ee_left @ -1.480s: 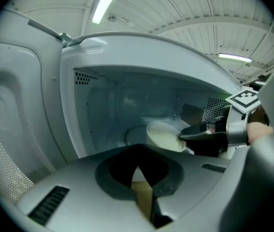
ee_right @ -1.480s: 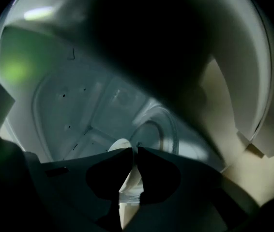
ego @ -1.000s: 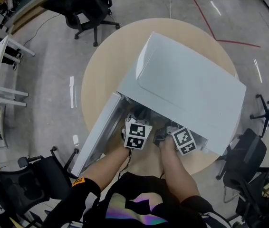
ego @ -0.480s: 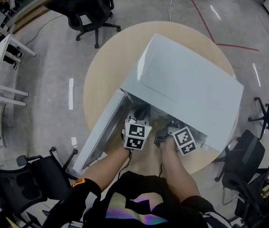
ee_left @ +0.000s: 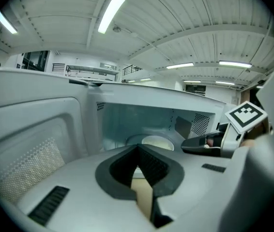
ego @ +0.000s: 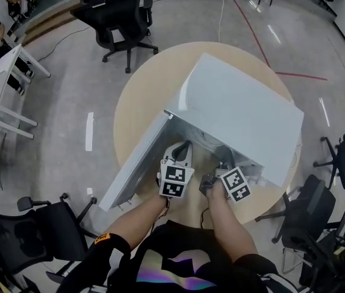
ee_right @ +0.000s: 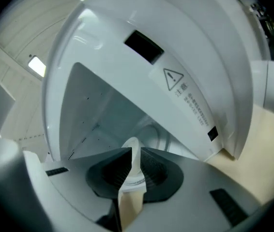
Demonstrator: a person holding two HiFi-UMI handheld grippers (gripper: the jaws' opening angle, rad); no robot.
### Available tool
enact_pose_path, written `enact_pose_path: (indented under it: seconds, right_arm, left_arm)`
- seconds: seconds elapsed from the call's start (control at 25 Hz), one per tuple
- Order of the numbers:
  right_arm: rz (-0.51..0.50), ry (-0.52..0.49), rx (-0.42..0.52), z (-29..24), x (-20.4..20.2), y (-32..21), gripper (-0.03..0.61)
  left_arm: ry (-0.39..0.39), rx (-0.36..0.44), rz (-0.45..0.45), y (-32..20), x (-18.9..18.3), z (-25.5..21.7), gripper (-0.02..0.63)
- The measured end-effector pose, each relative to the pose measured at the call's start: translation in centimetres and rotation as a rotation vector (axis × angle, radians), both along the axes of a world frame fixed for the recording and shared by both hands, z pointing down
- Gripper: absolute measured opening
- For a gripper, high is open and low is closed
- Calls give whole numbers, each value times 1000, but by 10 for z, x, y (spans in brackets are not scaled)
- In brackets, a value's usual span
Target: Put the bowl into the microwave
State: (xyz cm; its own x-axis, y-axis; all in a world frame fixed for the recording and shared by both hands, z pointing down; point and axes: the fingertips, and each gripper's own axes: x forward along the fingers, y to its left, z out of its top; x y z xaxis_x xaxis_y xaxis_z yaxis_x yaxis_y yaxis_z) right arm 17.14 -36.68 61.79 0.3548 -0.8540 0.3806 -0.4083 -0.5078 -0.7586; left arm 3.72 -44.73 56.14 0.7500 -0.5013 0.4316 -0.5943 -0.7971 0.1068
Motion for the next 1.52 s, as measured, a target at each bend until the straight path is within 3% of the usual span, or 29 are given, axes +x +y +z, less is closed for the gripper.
enact_pose_path:
  seconds: [0.4, 0.64, 1.04, 1.52]
  right_arm:
    - [-372, 460, -55, -70, -74, 15, 44]
    - [-490, 647, -61, -104, -117, 41, 44]
    - [-539, 742, -58, -131, -161, 86, 44]
    - [-620, 795, -23, -145, -189, 142, 44]
  left_arm:
    - [71, 32, -51, 36, -45, -35, 46]
    - [105, 52, -70, 63, -74, -54, 46]
    - [164, 59, -97, 107, -118, -77, 46]
    - [149, 82, -125, 171, -147, -88, 46]
